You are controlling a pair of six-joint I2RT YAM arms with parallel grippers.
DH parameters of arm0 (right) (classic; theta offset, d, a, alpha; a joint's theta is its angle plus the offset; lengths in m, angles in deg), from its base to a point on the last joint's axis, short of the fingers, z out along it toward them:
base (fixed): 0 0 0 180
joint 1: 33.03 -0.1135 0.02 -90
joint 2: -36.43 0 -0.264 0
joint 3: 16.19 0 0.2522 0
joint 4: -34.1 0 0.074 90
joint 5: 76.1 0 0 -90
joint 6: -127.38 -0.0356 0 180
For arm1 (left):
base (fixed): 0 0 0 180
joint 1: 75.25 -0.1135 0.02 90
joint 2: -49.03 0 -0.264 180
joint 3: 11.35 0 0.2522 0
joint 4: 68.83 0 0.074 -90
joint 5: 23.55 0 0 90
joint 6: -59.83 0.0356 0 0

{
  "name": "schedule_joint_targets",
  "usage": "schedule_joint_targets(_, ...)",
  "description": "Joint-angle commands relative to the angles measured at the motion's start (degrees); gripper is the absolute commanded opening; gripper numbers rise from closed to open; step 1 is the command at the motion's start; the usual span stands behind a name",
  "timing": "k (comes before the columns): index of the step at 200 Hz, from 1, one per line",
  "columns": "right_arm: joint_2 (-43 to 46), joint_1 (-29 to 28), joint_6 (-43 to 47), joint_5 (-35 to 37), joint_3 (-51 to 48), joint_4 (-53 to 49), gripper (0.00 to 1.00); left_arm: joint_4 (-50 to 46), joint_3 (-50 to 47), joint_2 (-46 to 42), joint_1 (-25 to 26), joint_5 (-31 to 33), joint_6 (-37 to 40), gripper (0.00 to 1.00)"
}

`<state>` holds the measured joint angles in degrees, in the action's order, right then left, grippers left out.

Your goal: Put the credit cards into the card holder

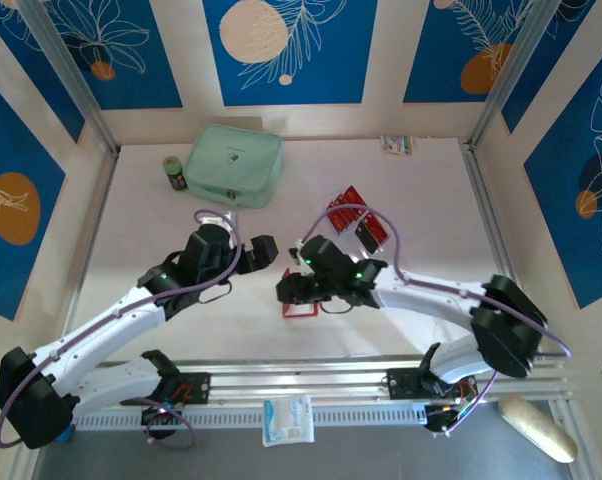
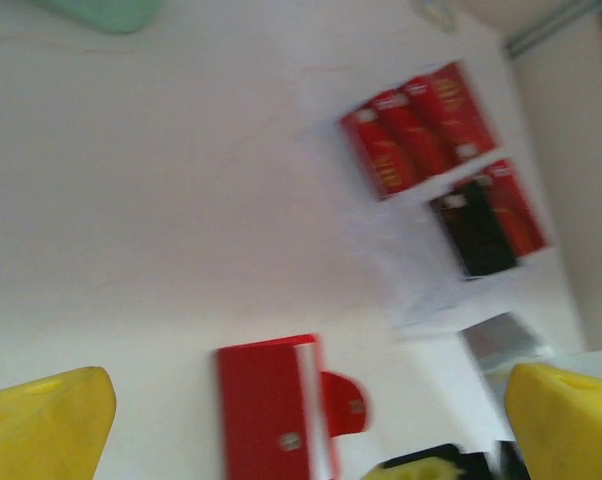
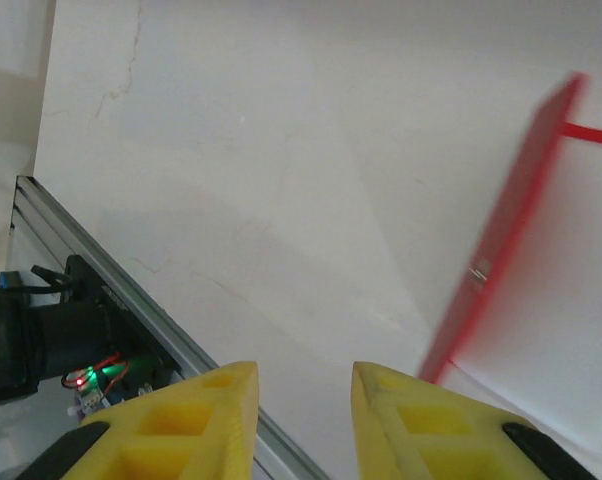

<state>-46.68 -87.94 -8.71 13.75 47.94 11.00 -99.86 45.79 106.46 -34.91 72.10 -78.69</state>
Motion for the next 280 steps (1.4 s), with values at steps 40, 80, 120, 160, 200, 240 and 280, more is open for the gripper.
schedule_joint_targets(40, -6.8, 1.5, 2.7, 2.4, 4.4, -3.5, 0.27, -9.8, -3.3, 2.9, -1.2, 3.7, 2.4, 1.00)
schedule_joint_targets(80, -4.4, 4.5, 1.1, 3.1, -2.4, -1.4, 0.26, -8.4, -1.0, 10.0, -1.1, -0.6, 6.7, 1.00)
schedule_joint_targets(120, -5.2, 6.0, -0.4, 2.9, -8.2, 3.5, 0.24, -6.6, 1.1, 15.2, 0.0, -3.2, 9.5, 1.00)
schedule_joint_targets(160, -5.0, 6.2, -1.5, 2.7, -11.1, 5.3, 0.23, -4.7, 2.5, 19.5, 1.8, -4.3, 12.0, 1.00)
schedule_joint_targets(200, -4.1, 6.2, -2.2, 2.8, -12.7, 5.9, 0.23, -2.9, 4.0, 24.4, 3.8, -4.7, 13.7, 1.00)
schedule_joint_targets(240, -4.2, 6.3, -2.9, 2.7, -13.5, 6.5, 0.22, -1.7, 5.2, 29.1, 6.0, -4.2, 15.0, 1.00)
schedule_joint_targets(280, -3.9, 6.3, -3.1, 2.2, -13.5, 6.5, 0.22, -0.7, 4.4, 33.0, 7.2, -2.9, 15.0, 1.00)
